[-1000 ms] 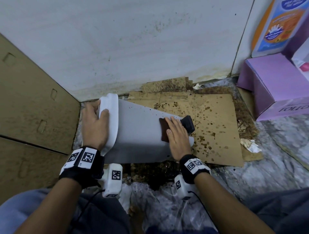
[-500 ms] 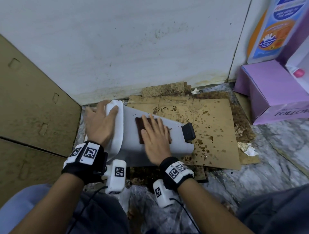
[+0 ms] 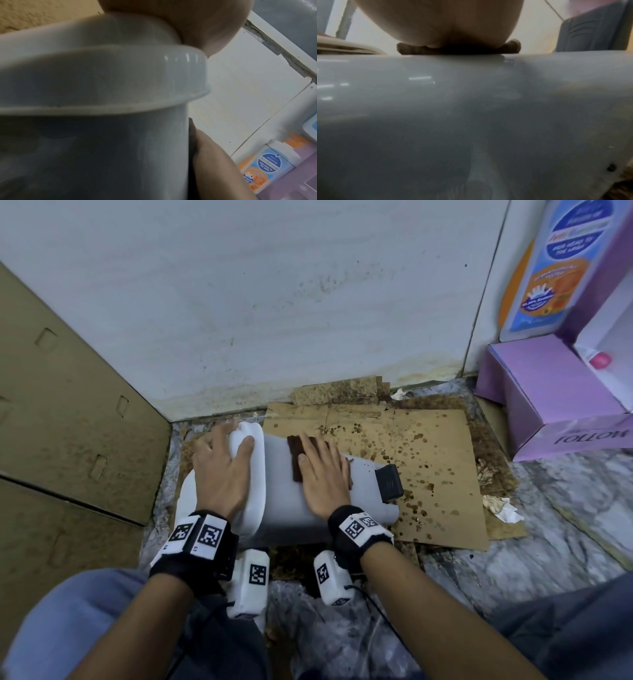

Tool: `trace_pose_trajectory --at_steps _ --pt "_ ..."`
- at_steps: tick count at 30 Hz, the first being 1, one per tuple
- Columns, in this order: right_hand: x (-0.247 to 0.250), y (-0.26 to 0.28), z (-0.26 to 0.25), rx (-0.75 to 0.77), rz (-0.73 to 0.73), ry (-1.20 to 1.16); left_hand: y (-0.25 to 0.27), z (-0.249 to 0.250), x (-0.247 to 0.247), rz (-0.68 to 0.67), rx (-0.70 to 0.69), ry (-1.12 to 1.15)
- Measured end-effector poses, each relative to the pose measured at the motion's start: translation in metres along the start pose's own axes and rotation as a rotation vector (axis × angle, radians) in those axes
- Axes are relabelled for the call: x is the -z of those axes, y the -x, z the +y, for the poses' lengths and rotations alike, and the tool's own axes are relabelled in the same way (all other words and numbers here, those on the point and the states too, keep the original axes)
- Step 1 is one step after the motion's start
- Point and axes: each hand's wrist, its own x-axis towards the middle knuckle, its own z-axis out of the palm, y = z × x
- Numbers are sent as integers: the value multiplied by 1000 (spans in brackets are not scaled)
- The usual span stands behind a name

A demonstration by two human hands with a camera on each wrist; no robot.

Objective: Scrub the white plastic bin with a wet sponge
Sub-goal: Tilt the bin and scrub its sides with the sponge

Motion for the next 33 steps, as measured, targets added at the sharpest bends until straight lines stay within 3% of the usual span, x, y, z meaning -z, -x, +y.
trace_pose_trajectory --at_steps 3,6,11,18,21,24,28,31,33 --pt "0 4 -19 17 -5 -11 0 2 -3 6 -14 -12" --pt "0 3 -42 144 -8 -24 -2 3 -5 15 -23 -24" --pt "3 1 -34 213 -2 -48 2 3 -3 26 -41 -31" --pt "7 0 52 -20 10 85 12 -3 5 34 -6 -20" --pt "5 4 64 -110 35 78 15 -1 6 18 -11 -32" --pt "0 6 38 30 81 134 15 4 4 7 -16 -34" --pt "-5 15 -11 265 84 -8 14 -1 3 27 -75 -49" --pt "-5 19 -11 336 91 -29 20 -9 4 51 -97 -53" --pt "-5 17 9 293 112 5 22 -16 6 65 -114 -46"
